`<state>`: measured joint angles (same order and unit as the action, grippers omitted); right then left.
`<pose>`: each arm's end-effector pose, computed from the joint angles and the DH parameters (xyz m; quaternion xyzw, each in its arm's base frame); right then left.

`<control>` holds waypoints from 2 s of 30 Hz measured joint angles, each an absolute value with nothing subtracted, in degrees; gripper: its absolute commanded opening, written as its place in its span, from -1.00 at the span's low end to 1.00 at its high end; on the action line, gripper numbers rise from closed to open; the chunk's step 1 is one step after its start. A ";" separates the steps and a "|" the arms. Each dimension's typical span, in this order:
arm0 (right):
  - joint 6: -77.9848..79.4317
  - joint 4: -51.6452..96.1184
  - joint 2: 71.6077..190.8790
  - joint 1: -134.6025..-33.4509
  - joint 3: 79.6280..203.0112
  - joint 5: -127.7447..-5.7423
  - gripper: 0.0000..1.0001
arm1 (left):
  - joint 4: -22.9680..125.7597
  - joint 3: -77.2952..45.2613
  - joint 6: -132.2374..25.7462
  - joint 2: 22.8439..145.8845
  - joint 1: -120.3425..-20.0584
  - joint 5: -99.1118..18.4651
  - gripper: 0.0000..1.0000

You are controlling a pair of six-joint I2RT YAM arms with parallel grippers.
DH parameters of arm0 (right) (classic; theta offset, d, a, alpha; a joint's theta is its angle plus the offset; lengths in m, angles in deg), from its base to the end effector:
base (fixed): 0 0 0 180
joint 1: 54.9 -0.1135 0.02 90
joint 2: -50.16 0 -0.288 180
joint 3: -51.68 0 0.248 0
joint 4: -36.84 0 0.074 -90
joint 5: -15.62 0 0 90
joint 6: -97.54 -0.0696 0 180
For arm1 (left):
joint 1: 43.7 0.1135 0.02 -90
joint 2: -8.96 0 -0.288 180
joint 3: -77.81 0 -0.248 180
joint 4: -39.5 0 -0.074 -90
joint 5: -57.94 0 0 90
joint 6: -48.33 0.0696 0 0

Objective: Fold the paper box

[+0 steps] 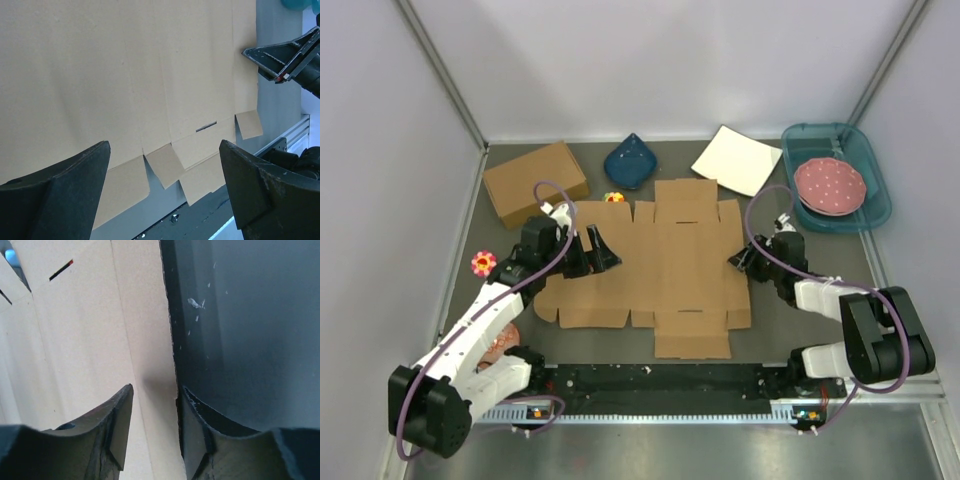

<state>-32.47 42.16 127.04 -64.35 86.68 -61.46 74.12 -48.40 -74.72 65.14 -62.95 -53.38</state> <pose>0.2472 0.0569 0.1439 0.1851 0.8695 0.2782 0.3638 0.1978 -0.0959 0.2589 -0.0237 0.8831 -0.3418 0.3206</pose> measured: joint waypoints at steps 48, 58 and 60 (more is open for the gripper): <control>-11.82 -18.84 119.09 -70.19 133.93 -35.42 0.08 | 74.41 -30.23 -74.31 43.79 -62.95 -27.07 0.97; -14.31 -22.79 124.97 -69.10 134.28 -56.93 0.59 | 68.81 -36.86 -68.54 52.05 -62.92 -29.97 0.98; -14.68 -22.58 121.41 -69.10 135.99 -60.08 0.60 | 65.53 -38.30 -66.99 54.93 -62.95 -32.27 0.98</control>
<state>-14.68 -22.58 121.41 -69.10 135.99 -60.08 65.53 -38.30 -66.99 54.93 -62.95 -32.27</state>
